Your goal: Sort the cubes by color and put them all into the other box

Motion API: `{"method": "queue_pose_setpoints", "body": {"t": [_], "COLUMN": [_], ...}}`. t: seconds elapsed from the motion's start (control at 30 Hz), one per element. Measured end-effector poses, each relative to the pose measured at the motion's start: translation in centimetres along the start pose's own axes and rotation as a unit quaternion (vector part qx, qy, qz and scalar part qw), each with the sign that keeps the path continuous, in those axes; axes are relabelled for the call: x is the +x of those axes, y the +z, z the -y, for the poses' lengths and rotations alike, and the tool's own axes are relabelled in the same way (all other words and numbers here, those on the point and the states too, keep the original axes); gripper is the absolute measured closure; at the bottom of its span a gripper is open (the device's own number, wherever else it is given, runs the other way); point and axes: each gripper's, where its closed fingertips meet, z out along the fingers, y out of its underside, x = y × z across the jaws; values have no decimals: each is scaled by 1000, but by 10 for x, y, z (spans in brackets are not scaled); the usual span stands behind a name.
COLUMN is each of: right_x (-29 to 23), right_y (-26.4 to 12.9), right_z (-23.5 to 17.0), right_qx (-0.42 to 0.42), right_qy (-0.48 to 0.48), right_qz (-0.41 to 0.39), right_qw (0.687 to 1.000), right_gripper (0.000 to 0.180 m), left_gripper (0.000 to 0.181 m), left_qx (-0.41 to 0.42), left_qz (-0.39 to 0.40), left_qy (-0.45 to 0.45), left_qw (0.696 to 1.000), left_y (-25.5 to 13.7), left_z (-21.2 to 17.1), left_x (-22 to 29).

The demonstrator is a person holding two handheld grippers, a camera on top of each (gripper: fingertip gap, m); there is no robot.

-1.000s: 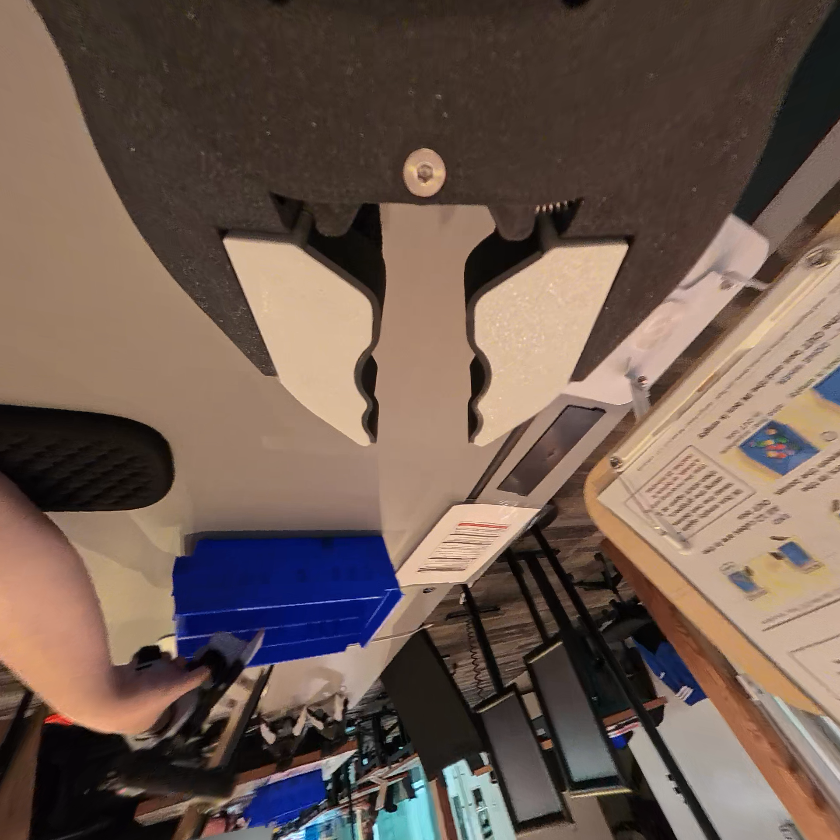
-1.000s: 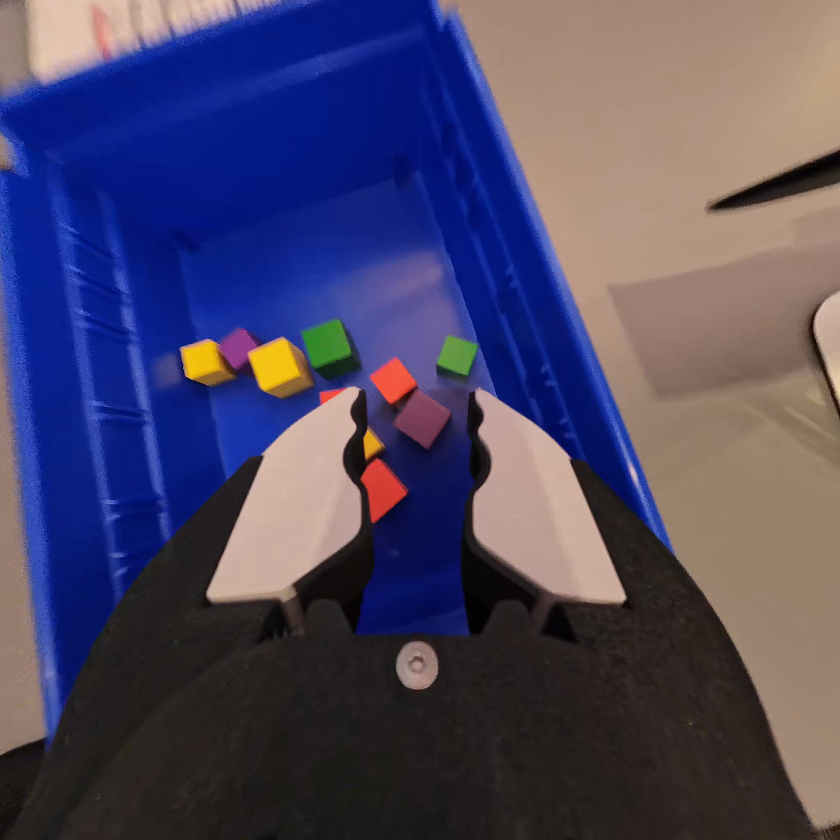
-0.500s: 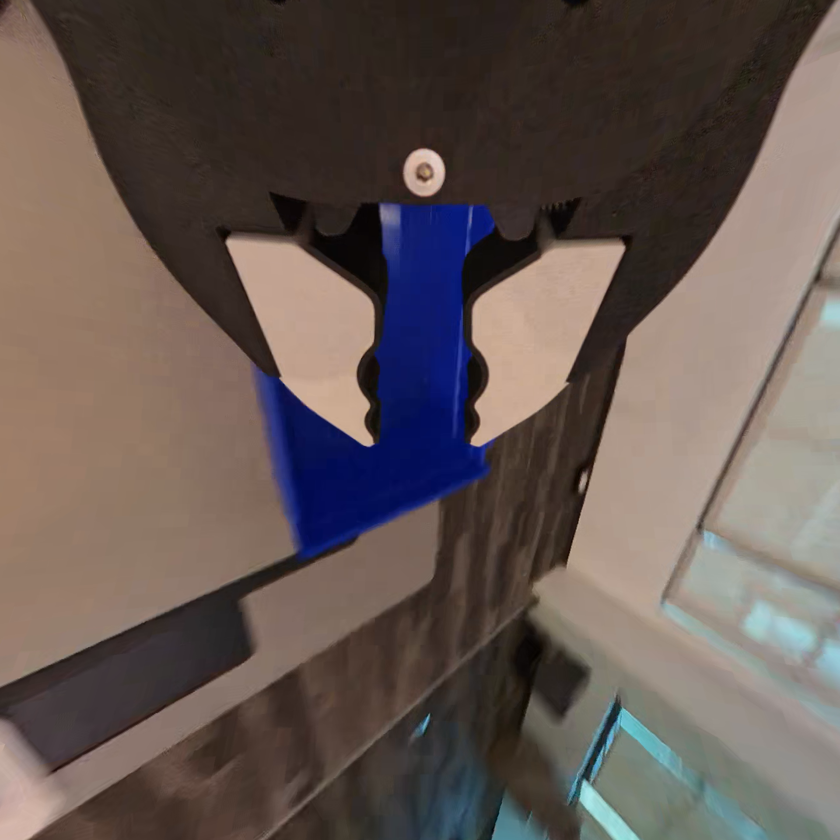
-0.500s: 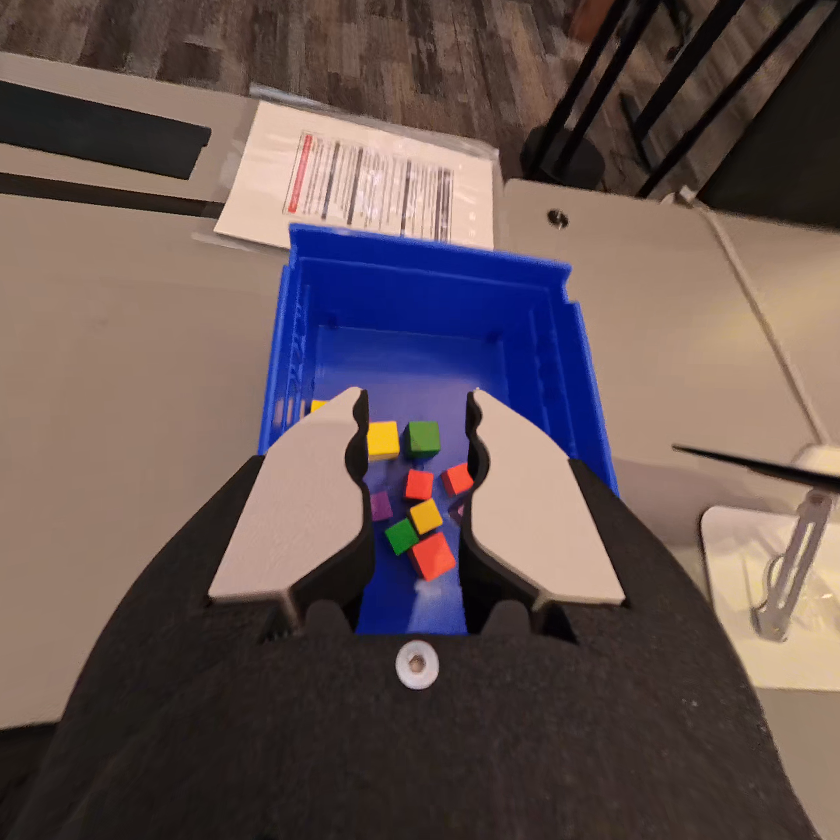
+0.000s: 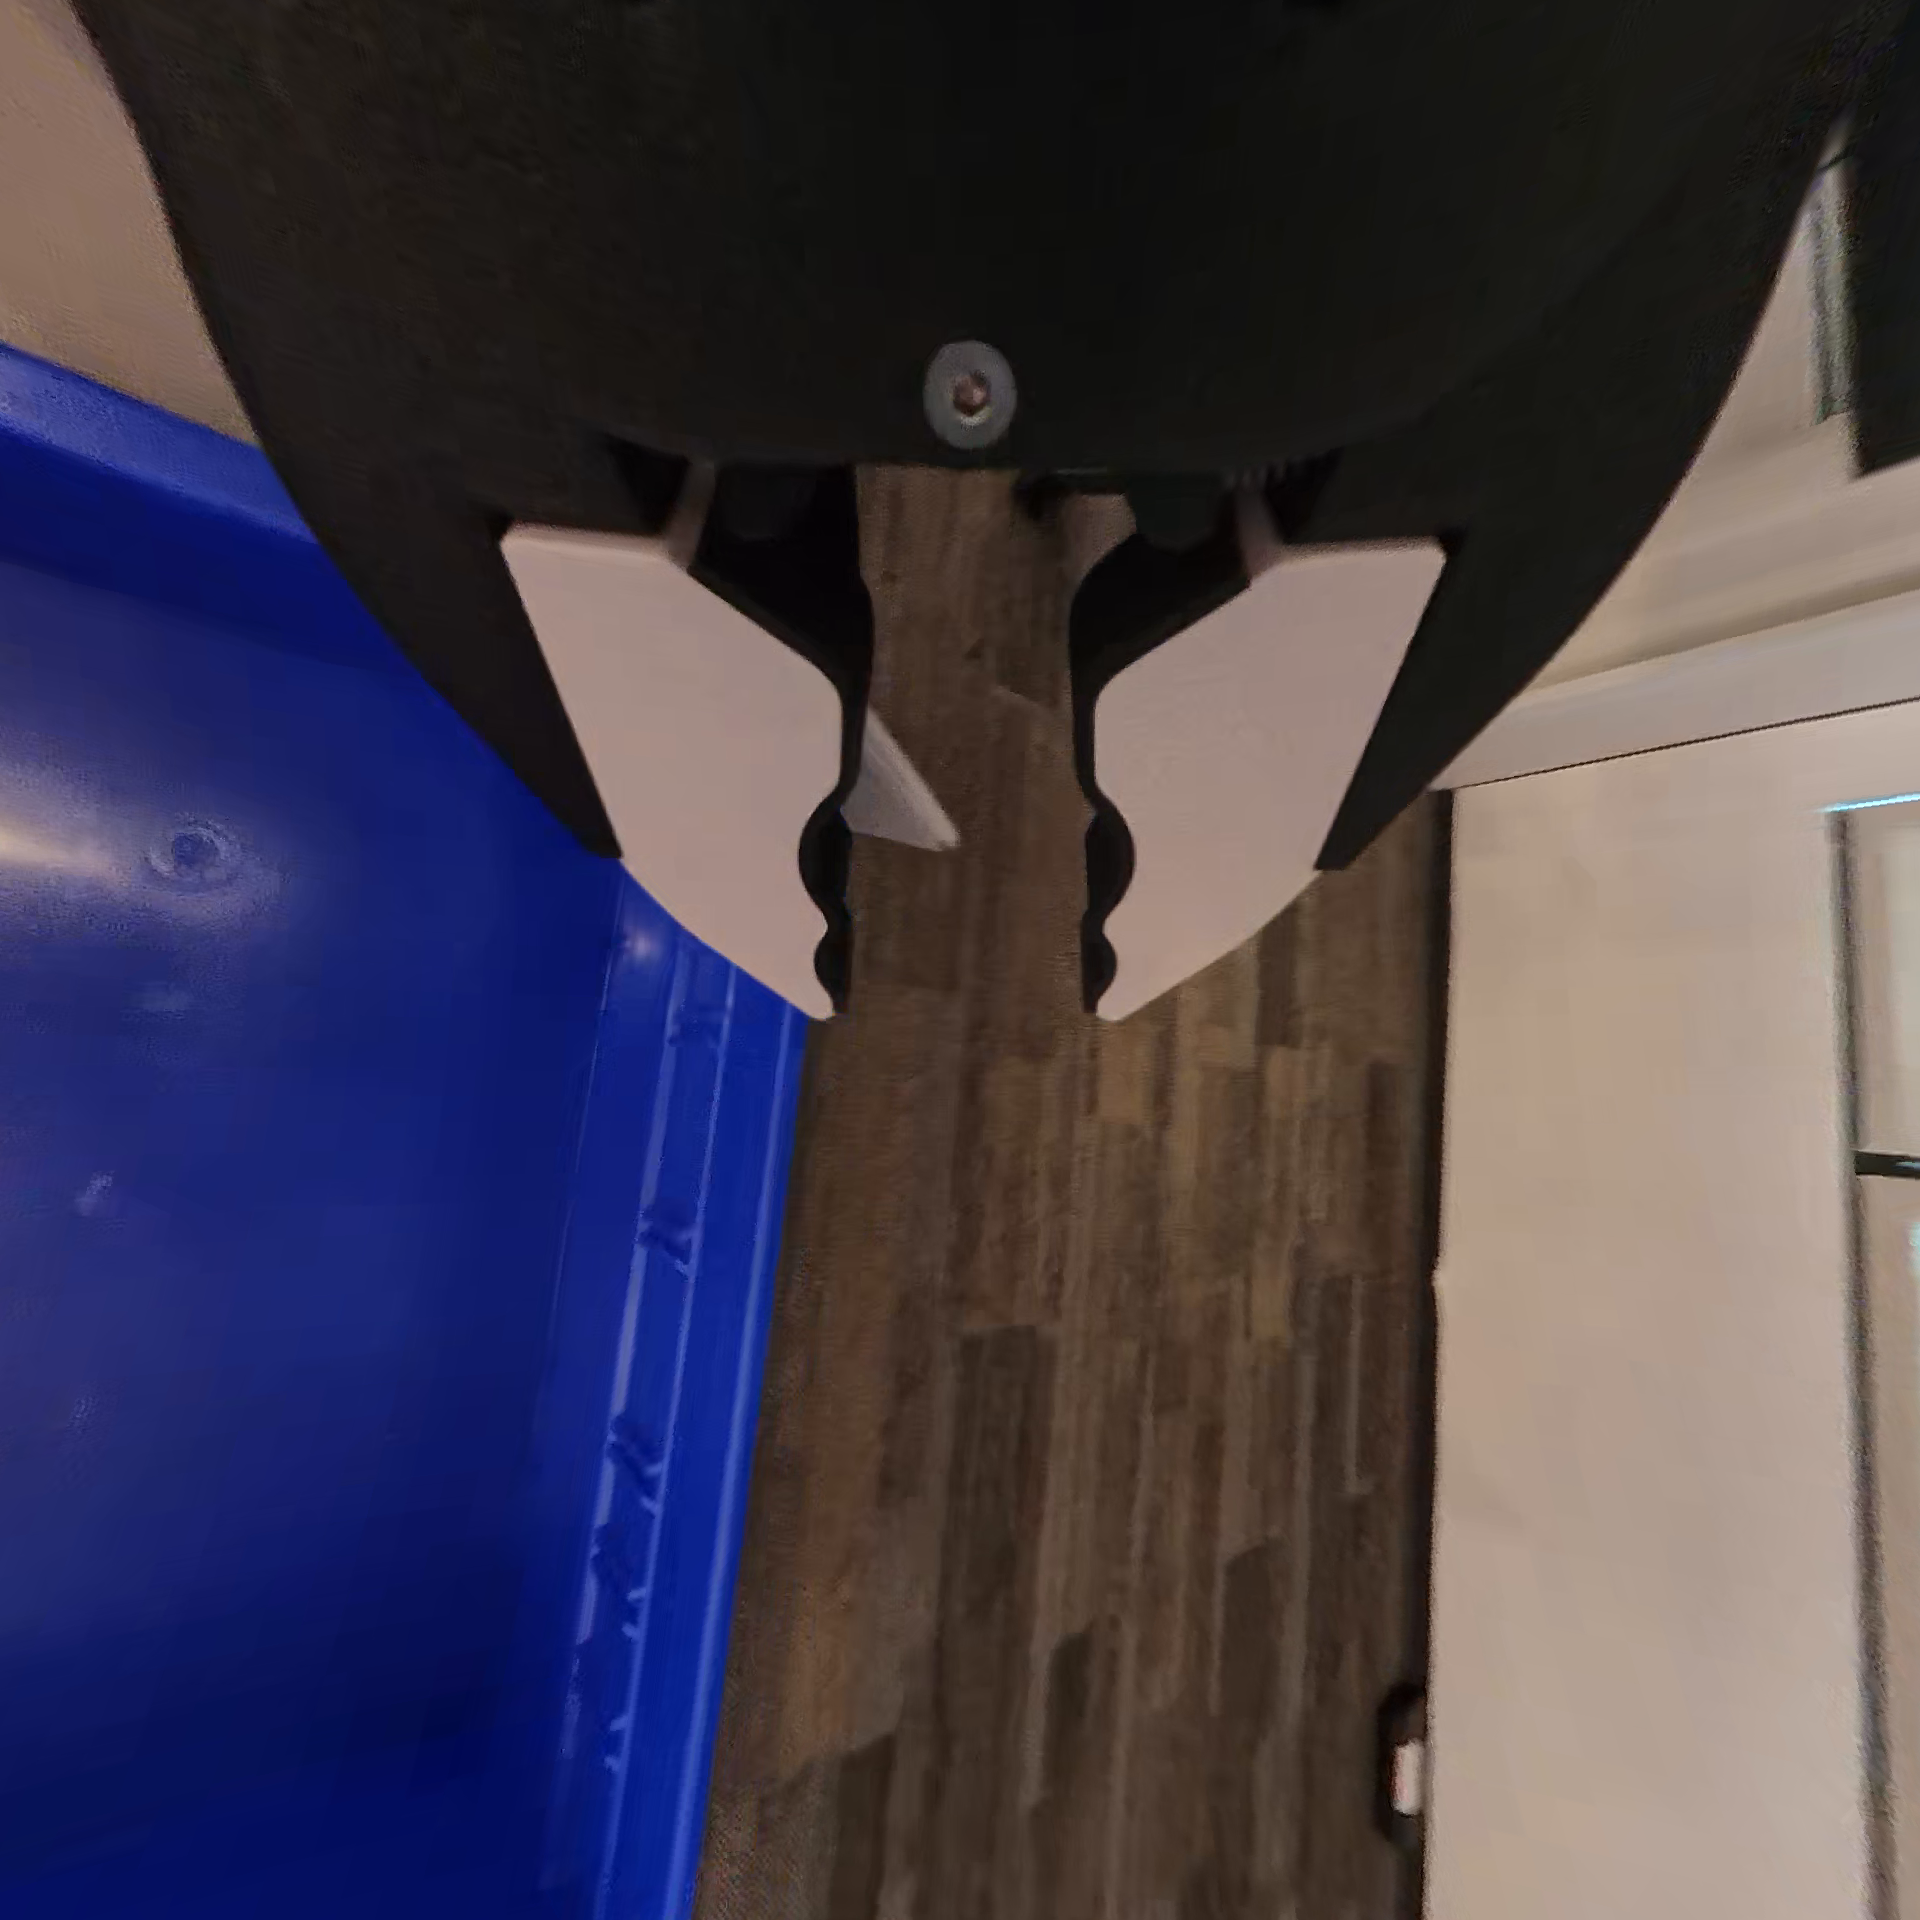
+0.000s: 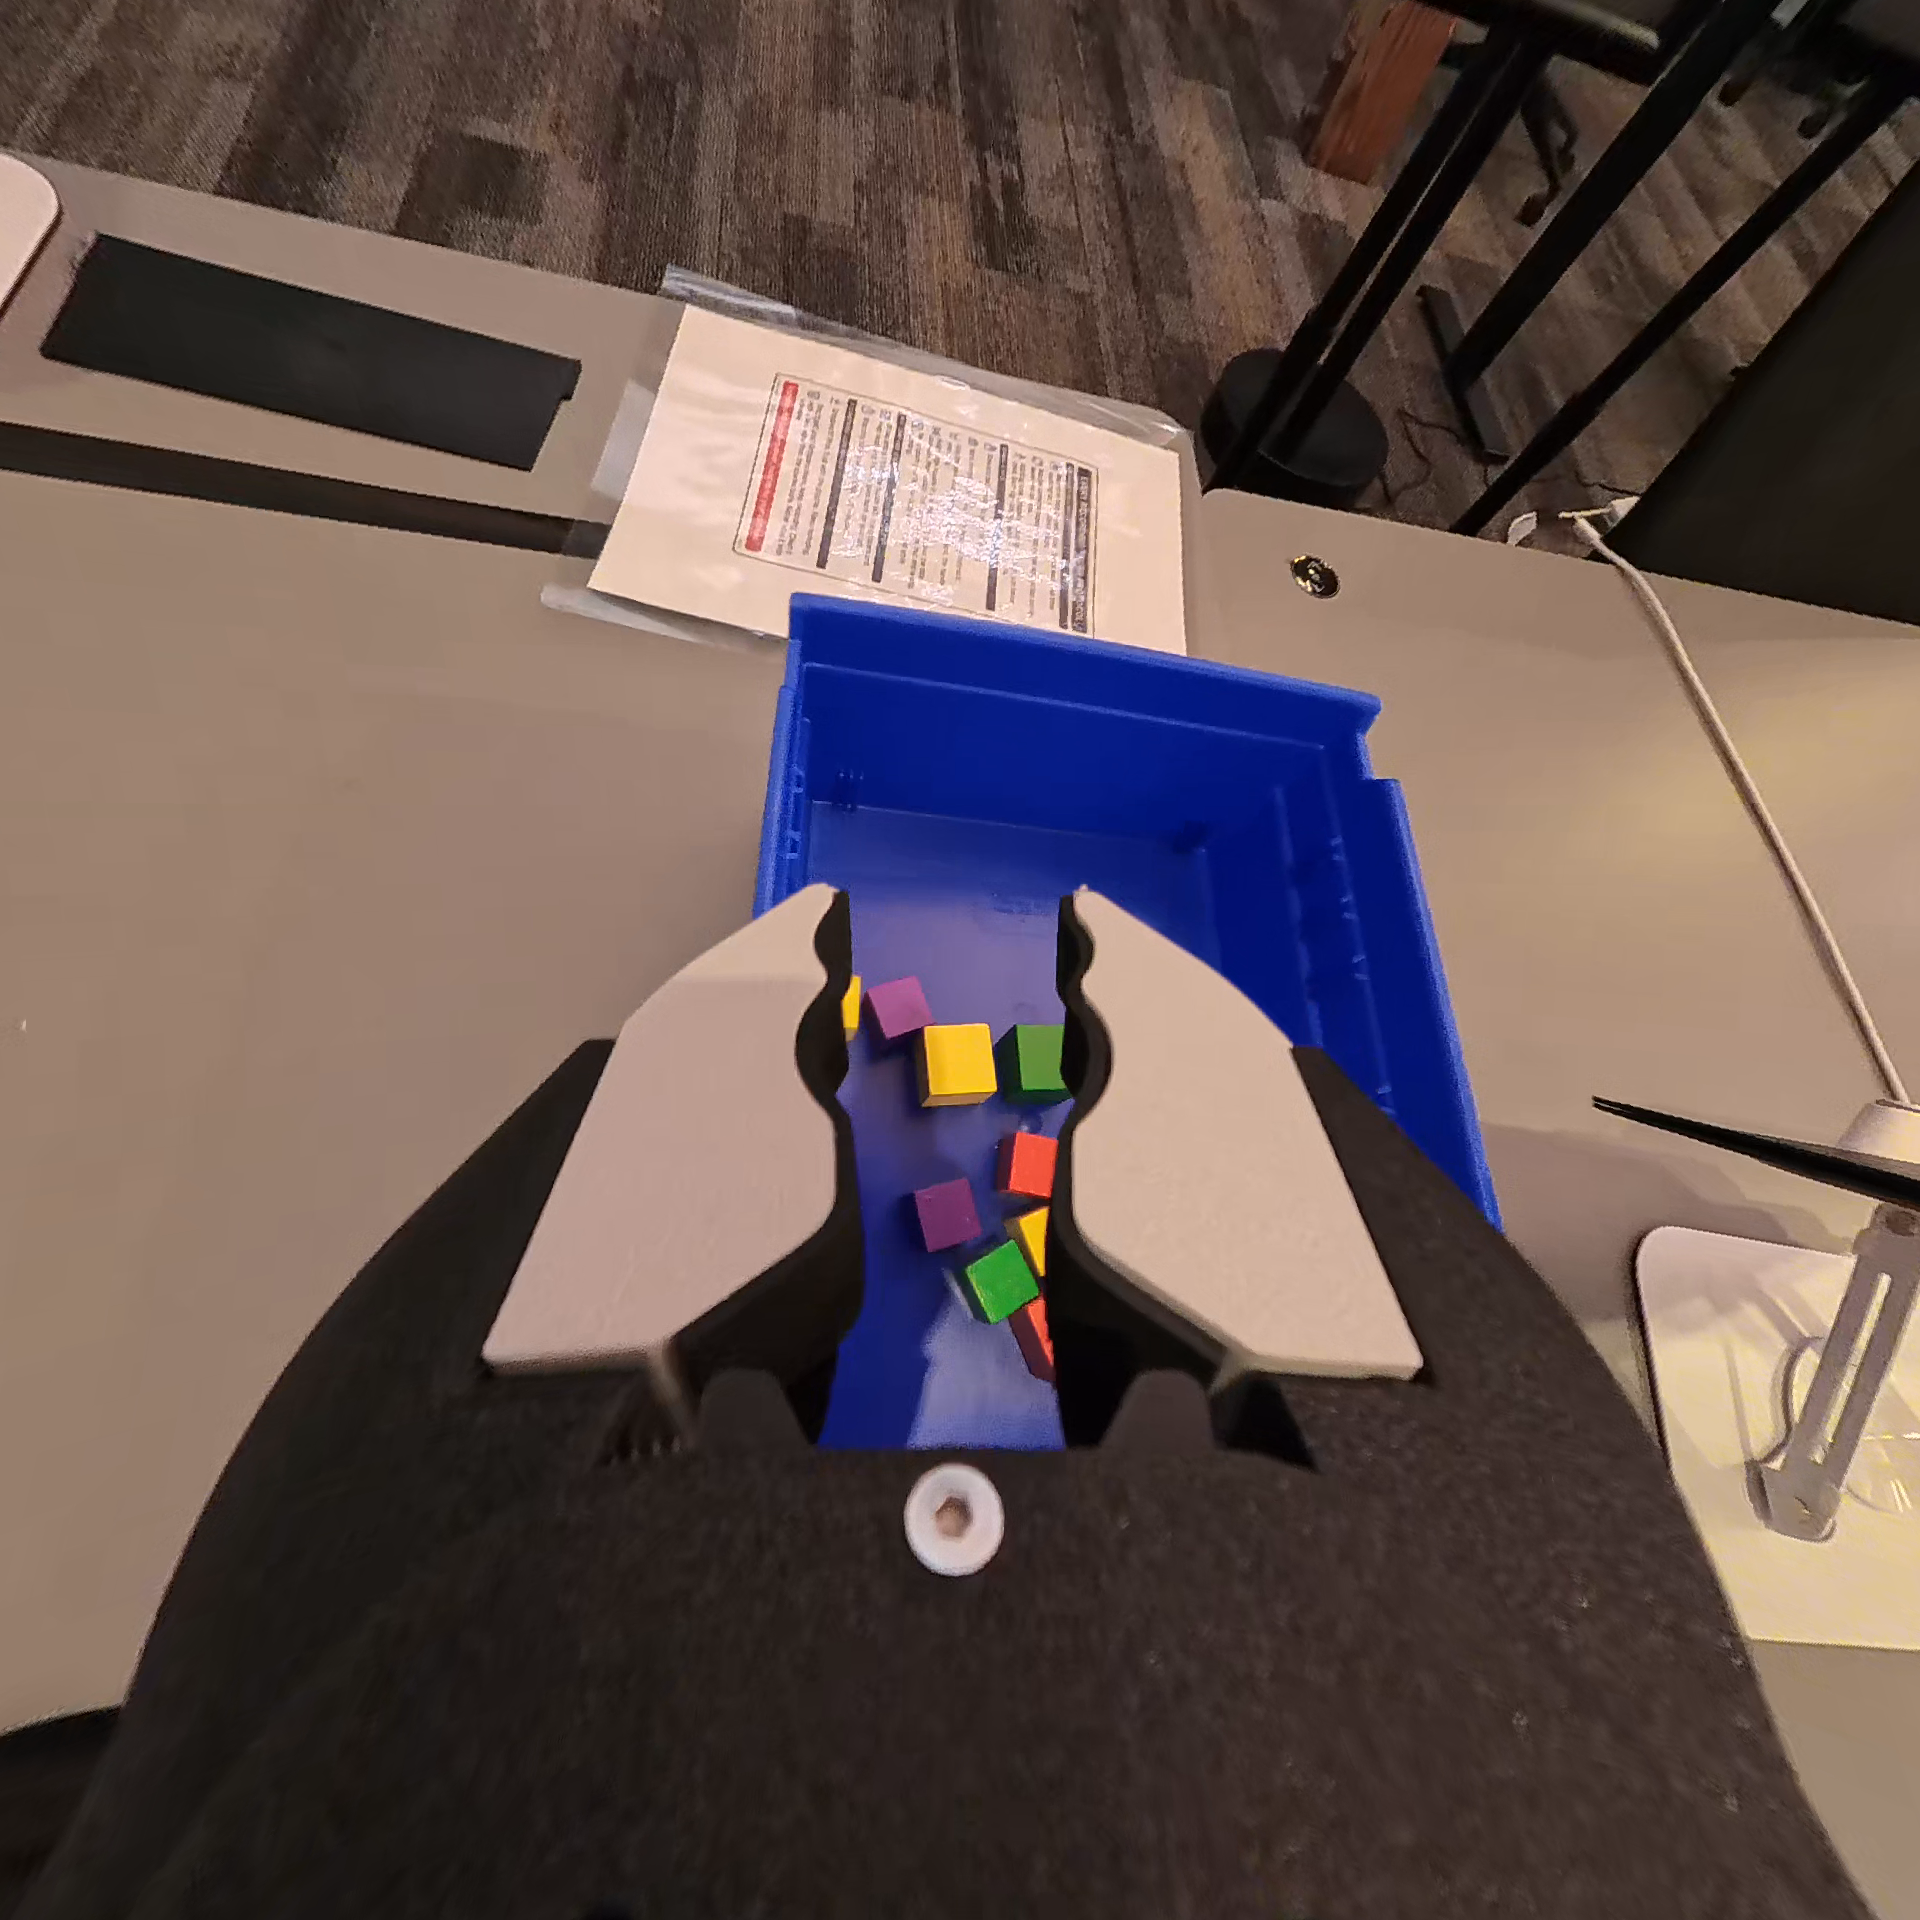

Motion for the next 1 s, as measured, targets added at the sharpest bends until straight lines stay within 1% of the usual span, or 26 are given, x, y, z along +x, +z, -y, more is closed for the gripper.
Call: {"method": "queue_pose_setpoints", "body": {"t": [0.03, 0.1, 0.13, 0.17, 0.2, 0.27, 0.37, 0.43, 0.5, 0.6, 0.67, 0.8, 0.87, 1.0], "right_x": [-2, -5, -6, -8, -10, -14, -20, -22, -23, -23, -21, -21, -22, -26], "right_y": [1, 3, 4, 4, 4, 4, 5, 6, 8, 11, 12, 12, 11, 13], "right_z": [-1, -2, -3, -3, -2, 0, 2, 2, 0, -6, -10, -13, -14, -17], "right_qx": [-5, -16, -20, -23, -25, -24, -23, -25, -28, -40, -46, -45, -43, -47], "right_qy": [-3, -13, -19, -24, -30, -36, -41, -46, -49, -51, -53, -51, -47, -50], "right_qz": [0, -3, -4, -4, -4, -1, 7, 10, 9, 13, 12, 24, 31, 42], "right_qw": [1000, 1000, 1000, 999, 999, 999, 999, 999, 998, 998, 997, 997, 997, 997], "right_gripper": [142, 141, 140, 140, 139, 139, 139, 139, 138, 138, 138, 138, 138, 138], "left_gripper": [138, 140, 145, 146, 147, 148, 148, 155, 168, 172, 173, 178, 177, 177], "left_qx": [2, 14, 19, 24, 27, 30, 4, -31, -64, -92, -92, -81, -67, -36], "left_qz": [-56, -198, -245, -270, -275, -271, -239, -213, -232, -241, -266, -351, -358, -330], "left_qy": [-15, -65, -88, -103, -107, -84, -63, -66, -69, -95, -108, -152, -146, -111], "left_qw": [998, 978, 965, 957, 955, 959, 969, 974, 968, 962, 954, 921, 920, 937], "left_y": [12, 20, 18, 17, 18, 21, 34, 42, 41, 39, 36, 19, 10, -10], "left_z": [5, 17, 21, 24, 26, 28, 23, 15, 9, 6, 7, 11, 14, 24], "left_x": [8, 34, 41, 44, 43, 46, 46, 45, 54, 57, 62, 86, 100, 131]}}
